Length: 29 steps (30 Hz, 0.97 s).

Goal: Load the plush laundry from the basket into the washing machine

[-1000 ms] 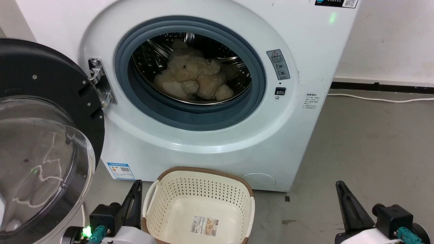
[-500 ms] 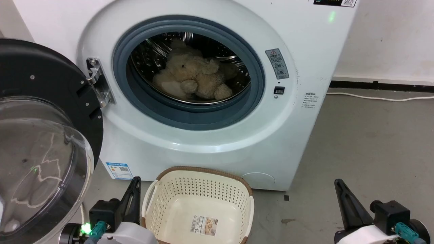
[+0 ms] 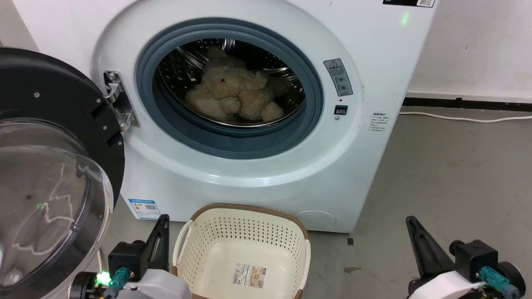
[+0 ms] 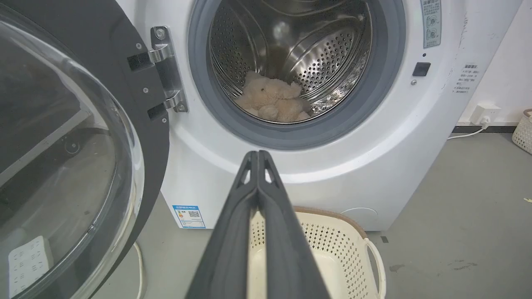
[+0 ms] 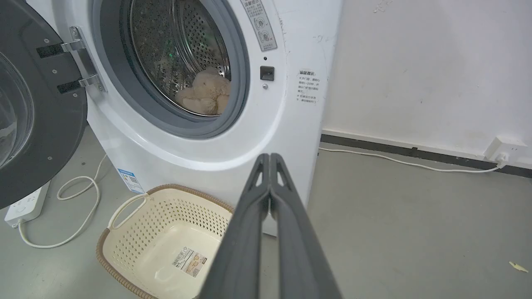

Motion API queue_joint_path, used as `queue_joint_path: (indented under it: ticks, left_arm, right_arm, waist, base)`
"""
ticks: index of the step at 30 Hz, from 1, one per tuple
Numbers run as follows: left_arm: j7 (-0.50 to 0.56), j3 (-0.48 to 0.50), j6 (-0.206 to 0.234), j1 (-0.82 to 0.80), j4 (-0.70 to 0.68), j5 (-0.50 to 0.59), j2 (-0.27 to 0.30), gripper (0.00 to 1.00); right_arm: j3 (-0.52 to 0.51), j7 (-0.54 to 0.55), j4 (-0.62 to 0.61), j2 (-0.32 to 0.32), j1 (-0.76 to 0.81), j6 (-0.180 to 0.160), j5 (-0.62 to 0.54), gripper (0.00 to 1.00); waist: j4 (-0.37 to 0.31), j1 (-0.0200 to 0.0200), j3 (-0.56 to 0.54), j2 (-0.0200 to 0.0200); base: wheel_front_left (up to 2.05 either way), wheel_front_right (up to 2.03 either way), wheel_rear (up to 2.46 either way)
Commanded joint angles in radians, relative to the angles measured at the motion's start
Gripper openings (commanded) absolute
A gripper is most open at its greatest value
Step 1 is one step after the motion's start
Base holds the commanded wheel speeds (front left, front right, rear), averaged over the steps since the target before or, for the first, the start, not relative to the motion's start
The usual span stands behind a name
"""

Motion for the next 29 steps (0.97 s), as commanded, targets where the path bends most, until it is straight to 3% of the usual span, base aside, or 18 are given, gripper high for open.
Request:
queue_joint_path:
  ticks: [1, 29]
  left_arm:
    - [0.005, 0.005, 0.006, -0.015, -0.007, 0.009, -0.005, 0.0]
    - [0.06, 0.028, 0.02, -0.024, -0.04, 0.049, -0.02, 0.0]
  right_arm:
    - [-0.002, 0.006, -0.008, 0.0, -0.02, 0.001, -0.01, 0.0]
    - [-0.005, 0.061, -0.017, 0.0, -0.05, 0.001, -0.052, 0.0]
  waist:
    - [0.0, 0.0, 0.0, 0.0]
    - [-0.009, -0.0001, 0.006, 0.0]
  base:
    - [0.0, 0.0, 0.0]
    - [0.0, 0.0, 0.0]
